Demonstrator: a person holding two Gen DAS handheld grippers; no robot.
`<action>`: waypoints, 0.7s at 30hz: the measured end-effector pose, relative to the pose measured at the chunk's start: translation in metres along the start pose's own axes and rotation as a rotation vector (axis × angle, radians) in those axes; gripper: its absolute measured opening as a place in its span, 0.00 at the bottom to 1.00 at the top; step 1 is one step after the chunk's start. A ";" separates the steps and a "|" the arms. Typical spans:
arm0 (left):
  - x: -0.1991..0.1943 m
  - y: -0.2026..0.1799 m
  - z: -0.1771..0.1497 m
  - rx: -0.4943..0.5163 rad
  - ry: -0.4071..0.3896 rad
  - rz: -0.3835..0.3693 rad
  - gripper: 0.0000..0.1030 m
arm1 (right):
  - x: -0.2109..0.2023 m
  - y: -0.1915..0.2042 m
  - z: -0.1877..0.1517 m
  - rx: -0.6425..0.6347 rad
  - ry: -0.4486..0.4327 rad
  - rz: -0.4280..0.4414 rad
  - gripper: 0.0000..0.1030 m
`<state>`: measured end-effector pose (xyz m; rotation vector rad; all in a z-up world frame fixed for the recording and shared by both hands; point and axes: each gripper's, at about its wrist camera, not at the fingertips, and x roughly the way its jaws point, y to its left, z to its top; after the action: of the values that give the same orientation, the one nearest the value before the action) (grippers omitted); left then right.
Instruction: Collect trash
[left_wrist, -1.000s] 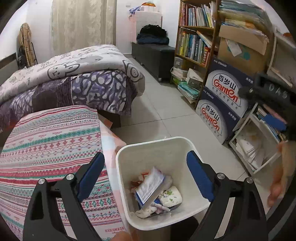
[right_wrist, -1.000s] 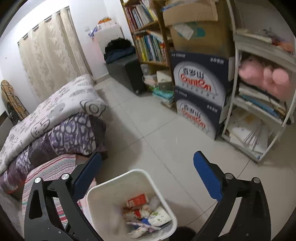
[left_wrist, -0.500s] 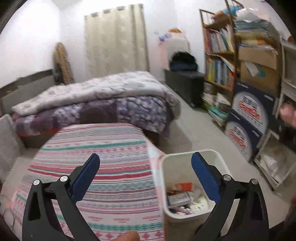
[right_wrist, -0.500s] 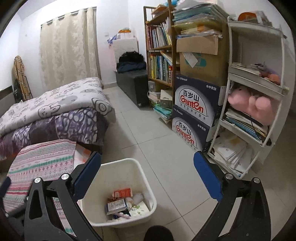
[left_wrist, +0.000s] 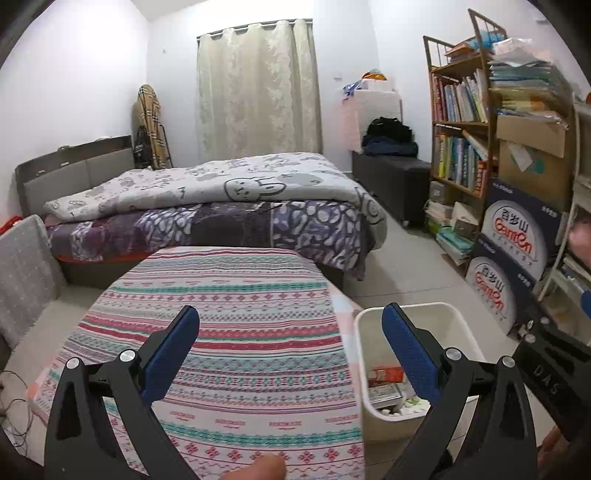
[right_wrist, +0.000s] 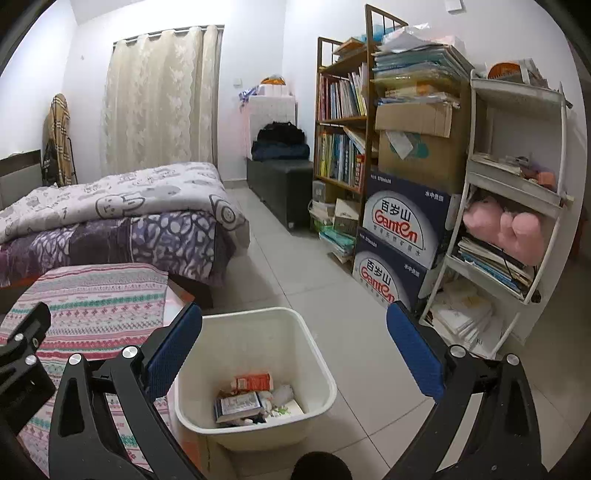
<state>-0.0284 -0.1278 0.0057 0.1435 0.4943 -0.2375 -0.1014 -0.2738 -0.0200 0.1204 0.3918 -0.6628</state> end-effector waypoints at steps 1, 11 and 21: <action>0.000 0.001 -0.001 0.000 0.003 0.000 0.93 | -0.001 0.001 0.000 -0.003 -0.006 0.002 0.93; 0.007 0.006 -0.003 -0.022 0.044 -0.001 0.93 | 0.000 0.007 -0.004 -0.027 0.003 0.024 0.93; 0.011 0.005 -0.005 -0.017 0.054 0.004 0.93 | 0.002 0.005 -0.007 -0.012 0.020 0.045 0.93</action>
<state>-0.0196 -0.1244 -0.0037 0.1349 0.5496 -0.2260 -0.0987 -0.2693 -0.0274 0.1245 0.4114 -0.6157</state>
